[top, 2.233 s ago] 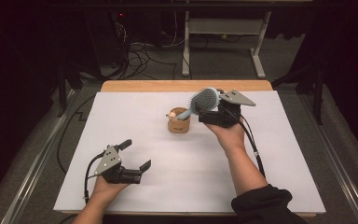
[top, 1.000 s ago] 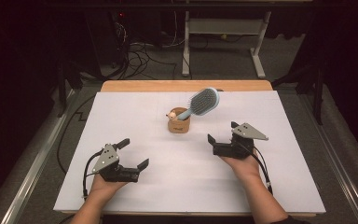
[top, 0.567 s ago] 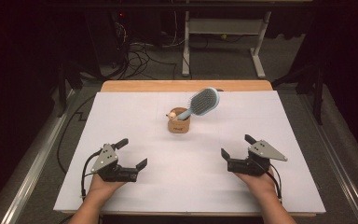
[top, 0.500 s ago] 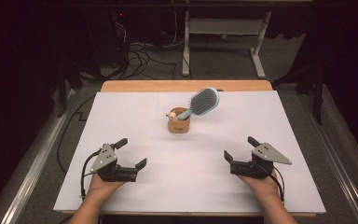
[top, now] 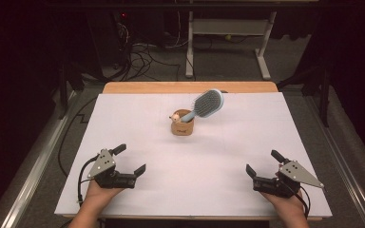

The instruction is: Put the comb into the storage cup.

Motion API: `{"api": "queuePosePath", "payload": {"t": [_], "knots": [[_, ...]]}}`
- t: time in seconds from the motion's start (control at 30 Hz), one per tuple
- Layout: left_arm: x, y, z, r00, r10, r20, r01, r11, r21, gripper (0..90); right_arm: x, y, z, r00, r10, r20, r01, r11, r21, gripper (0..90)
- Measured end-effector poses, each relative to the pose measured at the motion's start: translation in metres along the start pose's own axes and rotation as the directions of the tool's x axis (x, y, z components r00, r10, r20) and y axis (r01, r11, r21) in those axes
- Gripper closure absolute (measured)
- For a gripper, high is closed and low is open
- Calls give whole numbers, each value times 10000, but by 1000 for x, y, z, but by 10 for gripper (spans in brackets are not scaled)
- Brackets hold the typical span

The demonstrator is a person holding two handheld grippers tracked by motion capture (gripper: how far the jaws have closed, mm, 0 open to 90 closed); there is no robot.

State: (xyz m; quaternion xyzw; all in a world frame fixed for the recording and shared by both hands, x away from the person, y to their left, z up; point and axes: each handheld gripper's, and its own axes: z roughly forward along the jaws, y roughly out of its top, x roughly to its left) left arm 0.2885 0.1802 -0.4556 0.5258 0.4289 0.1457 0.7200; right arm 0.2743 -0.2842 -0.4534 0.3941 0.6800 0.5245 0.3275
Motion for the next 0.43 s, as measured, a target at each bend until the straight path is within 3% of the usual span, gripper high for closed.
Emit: {"api": "queuePosePath", "payload": {"t": [0.13,0.43], "knots": [[1,3,0,9998,-221,17,221,9995,-207,2,0,1,2,10000,27,-24,-27,10000,-27,3],[0,4,-1,10000,-54,37,55,9996,-276,2,-2,2,-2,10000,38,53,-36,9998,-218,3]]}}
